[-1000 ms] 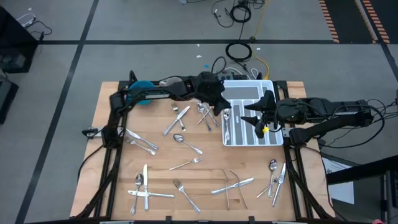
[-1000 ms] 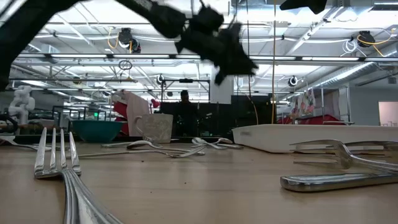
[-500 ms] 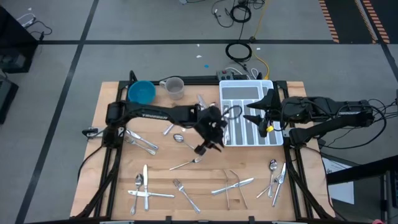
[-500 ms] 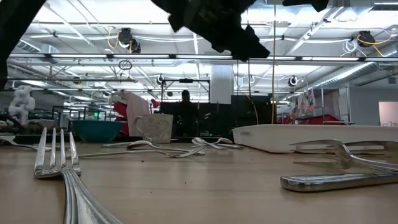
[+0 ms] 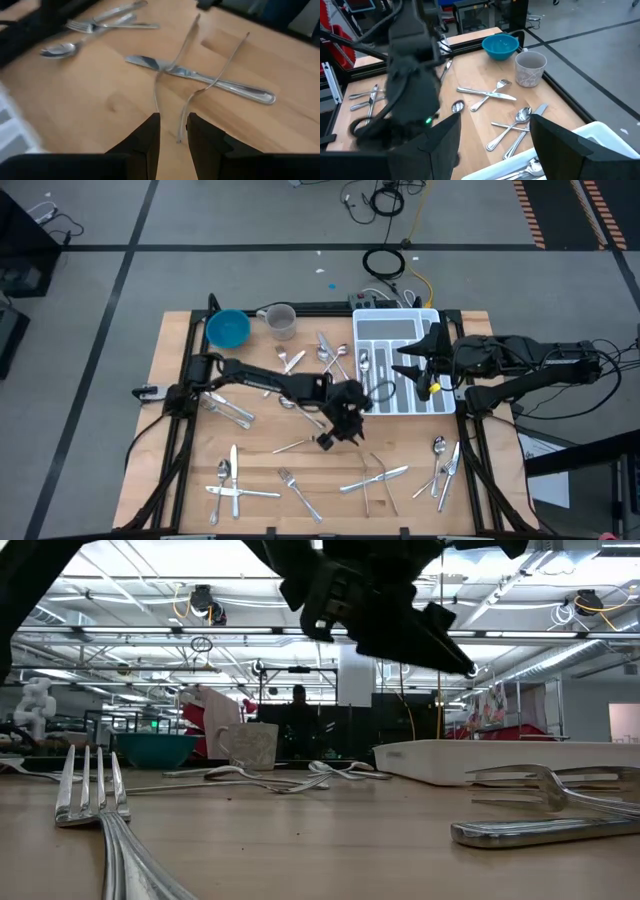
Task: Sort silverware
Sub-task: Put the fork in the silverware tray
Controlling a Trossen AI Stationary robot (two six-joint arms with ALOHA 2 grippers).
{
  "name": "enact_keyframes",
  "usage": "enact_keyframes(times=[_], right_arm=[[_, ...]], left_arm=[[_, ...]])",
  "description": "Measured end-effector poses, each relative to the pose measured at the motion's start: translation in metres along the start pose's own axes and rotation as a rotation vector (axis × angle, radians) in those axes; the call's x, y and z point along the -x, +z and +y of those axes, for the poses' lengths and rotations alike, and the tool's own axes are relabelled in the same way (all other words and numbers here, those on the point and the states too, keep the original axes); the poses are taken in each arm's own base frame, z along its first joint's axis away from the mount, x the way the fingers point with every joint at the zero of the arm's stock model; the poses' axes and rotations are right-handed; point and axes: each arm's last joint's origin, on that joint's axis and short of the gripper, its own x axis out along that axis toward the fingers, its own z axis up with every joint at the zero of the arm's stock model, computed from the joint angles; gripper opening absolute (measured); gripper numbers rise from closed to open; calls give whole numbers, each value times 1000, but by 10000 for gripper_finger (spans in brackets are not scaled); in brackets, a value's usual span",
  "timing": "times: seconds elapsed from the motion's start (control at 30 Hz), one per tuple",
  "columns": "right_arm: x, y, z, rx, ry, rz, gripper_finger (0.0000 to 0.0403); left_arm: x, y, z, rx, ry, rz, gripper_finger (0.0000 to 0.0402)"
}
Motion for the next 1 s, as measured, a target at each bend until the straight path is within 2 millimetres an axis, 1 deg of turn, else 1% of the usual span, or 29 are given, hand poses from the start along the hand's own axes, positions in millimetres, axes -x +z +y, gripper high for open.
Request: enact_keyframes(times=[0.17,0.27,0.43,0.73,0.87,0.93,1.0], right_arm=[[0,0,1,4,31,9,231],[0,0,1,6,36,12,231],[0,-1,2,12,57,18,231],[0,-2,1,16,53,28,231],[0,-2,1,16,53,30,231],[0,-2,1,16,53,30,231],[0,-2,1,15,52,31,231]], left_arm=[[-29,-13,-9,-3,3,51,102],[-38,-17,-11,-3,17,78,102],[-45,-26,-11,35,-7,74,102],[-56,-33,-12,61,-70,24,102],[-61,-35,-11,50,-59,-8,102],[-67,-40,-9,69,-49,-21,94],[-71,-44,-8,103,-57,-39,75]])
